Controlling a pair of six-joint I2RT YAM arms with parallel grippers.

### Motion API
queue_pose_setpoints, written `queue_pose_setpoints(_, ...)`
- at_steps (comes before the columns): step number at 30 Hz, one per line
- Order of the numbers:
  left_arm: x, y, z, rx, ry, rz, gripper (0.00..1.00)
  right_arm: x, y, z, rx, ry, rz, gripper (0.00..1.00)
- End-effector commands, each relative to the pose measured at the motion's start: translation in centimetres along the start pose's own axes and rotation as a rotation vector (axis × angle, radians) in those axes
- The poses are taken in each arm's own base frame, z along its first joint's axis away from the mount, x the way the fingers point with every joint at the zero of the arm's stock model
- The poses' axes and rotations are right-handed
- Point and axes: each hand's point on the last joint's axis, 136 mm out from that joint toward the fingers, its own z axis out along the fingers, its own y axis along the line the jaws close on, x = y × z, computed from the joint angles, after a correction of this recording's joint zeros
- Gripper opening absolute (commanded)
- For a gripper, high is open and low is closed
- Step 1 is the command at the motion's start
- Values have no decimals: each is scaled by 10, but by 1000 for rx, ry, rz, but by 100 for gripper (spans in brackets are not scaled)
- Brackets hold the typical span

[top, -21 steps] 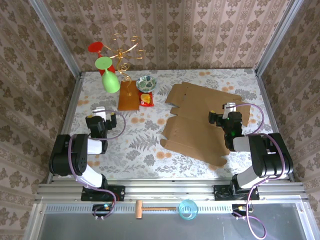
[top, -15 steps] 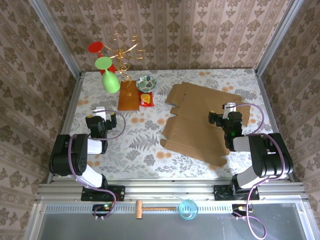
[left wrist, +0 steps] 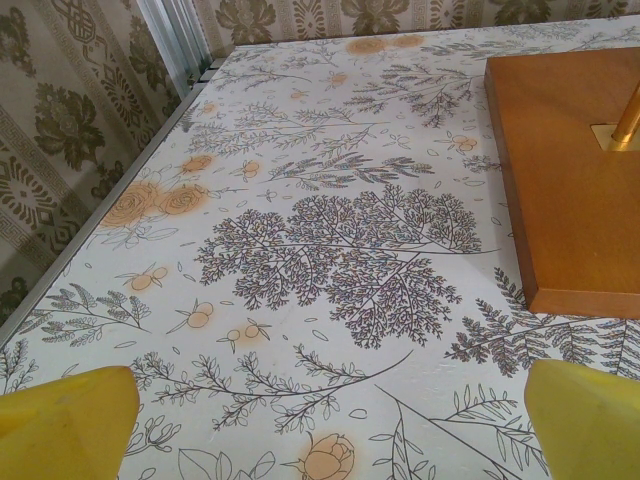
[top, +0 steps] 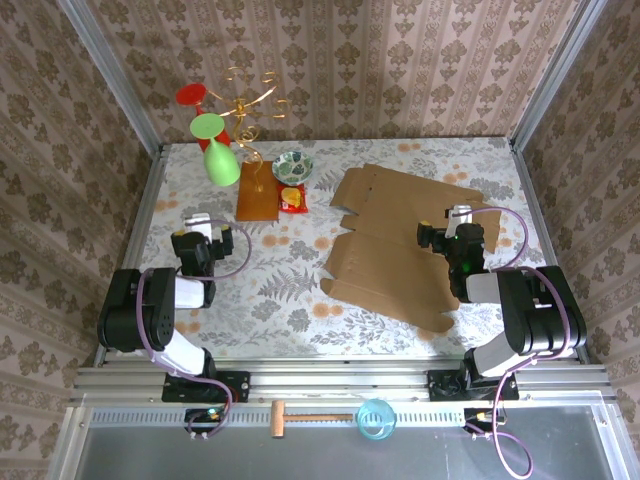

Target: Fold the paper box

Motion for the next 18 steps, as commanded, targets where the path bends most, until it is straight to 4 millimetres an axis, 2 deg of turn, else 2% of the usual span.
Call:
queue_pose_setpoints(1, -12, 2, 3, -14, -32, 9, 100, -10, 0, 3, 0, -23, -6, 100)
queue_pose_setpoints(9, -12, -2, 3, 8, -29, 23, 100, -9, -1, 2, 1, -23, -6, 100)
queue_pose_setpoints(11, -19, 2, -8, -39, -82, 36, 100, -18, -4, -5, 23, -58, 1, 100)
queue_pose_setpoints(12, -21, -4, -16, -48, -94, 53, 100, -27, -9, -12, 78, -59, -2, 100)
queue_pose_setpoints(13, -33, -2, -21, -95, -134, 90, 100, -39, -12, -21, 114, -60, -6, 100)
queue_pose_setpoints(15, -63, -9, -41, -205, -180, 177, 100, -77, -16, -41, 166, -106, 21, 100)
queue_pose_setpoints(16, -78, -15, -46, -206, -193, 192, 100, -103, -16, -51, 171, -158, 44, 100)
queue_pose_setpoints(18, -118, -19, -56, -222, -228, 87, 100, -159, -14, -77, 188, -239, 97, 100)
